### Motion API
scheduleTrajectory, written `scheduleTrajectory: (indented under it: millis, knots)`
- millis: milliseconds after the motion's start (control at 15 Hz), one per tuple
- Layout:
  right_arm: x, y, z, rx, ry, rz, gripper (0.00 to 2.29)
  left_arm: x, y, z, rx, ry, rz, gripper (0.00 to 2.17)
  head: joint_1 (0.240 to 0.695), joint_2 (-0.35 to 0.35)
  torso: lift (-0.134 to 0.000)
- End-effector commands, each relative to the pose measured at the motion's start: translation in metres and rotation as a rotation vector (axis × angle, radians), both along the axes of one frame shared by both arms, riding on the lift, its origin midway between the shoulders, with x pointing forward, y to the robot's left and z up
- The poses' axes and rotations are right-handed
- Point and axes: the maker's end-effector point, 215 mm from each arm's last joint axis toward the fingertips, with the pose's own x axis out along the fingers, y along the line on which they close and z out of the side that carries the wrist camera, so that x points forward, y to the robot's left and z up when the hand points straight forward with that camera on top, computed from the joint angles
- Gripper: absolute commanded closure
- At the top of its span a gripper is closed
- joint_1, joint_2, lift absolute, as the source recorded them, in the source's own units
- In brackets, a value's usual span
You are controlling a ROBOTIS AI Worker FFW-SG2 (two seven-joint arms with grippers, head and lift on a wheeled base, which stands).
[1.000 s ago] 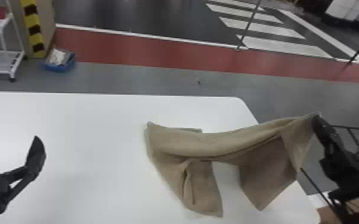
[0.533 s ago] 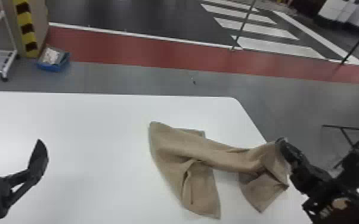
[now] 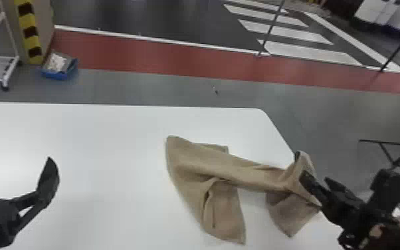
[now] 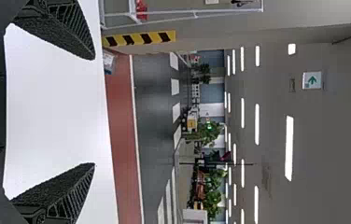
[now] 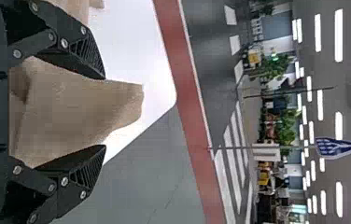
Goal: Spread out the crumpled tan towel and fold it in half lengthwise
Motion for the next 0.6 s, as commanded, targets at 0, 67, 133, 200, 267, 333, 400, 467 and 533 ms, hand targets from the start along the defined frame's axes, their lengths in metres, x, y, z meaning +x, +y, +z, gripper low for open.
scheduleTrajectory:
  millis: [0, 67, 133, 200, 267, 333, 400, 467, 533]
  knots:
    - [-0.011, -0.005, -0.027, 0.008, 0.086, -0.019, 0.05, -0.004, -0.016, -0.002, -0.011, 0.006, -0.028, 0.07, 0.695, -0.350, -0.125]
    - [-0.013, -0.004, -0.031, 0.013, 0.093, -0.015, 0.07, -0.006, -0.028, -0.003, -0.019, 0.009, -0.049, 0.07, 0.695, -0.350, -0.125]
    - [-0.012, -0.001, -0.032, 0.020, 0.086, 0.002, 0.10, -0.007, -0.036, -0.004, -0.023, 0.012, -0.067, 0.07, 0.695, -0.350, -0.125]
    - [-0.011, 0.005, -0.030, 0.028, 0.068, 0.022, 0.12, -0.009, -0.043, -0.005, -0.027, 0.015, -0.081, 0.07, 0.695, -0.350, -0.125]
    - [-0.006, 0.016, -0.025, 0.045, 0.034, 0.056, 0.13, -0.008, -0.045, -0.006, -0.027, 0.016, -0.084, 0.07, 0.695, -0.350, -0.125]
    - [-0.001, 0.032, -0.023, 0.062, 0.017, 0.091, 0.13, -0.006, -0.044, -0.006, -0.025, 0.013, -0.081, 0.07, 0.695, -0.350, -0.125]
    - [0.006, 0.049, -0.019, 0.054, -0.004, 0.127, 0.15, -0.005, -0.045, -0.006, -0.023, 0.013, -0.082, 0.07, 0.695, -0.350, -0.125]
    - [0.016, 0.075, -0.012, 0.047, -0.034, 0.176, 0.19, -0.005, -0.043, -0.009, -0.020, 0.016, -0.080, 0.07, 0.695, -0.350, -0.125]
    - [0.026, 0.101, -0.008, 0.037, -0.056, 0.226, 0.21, -0.004, -0.042, -0.013, -0.017, 0.023, -0.076, 0.07, 0.695, -0.350, -0.125]
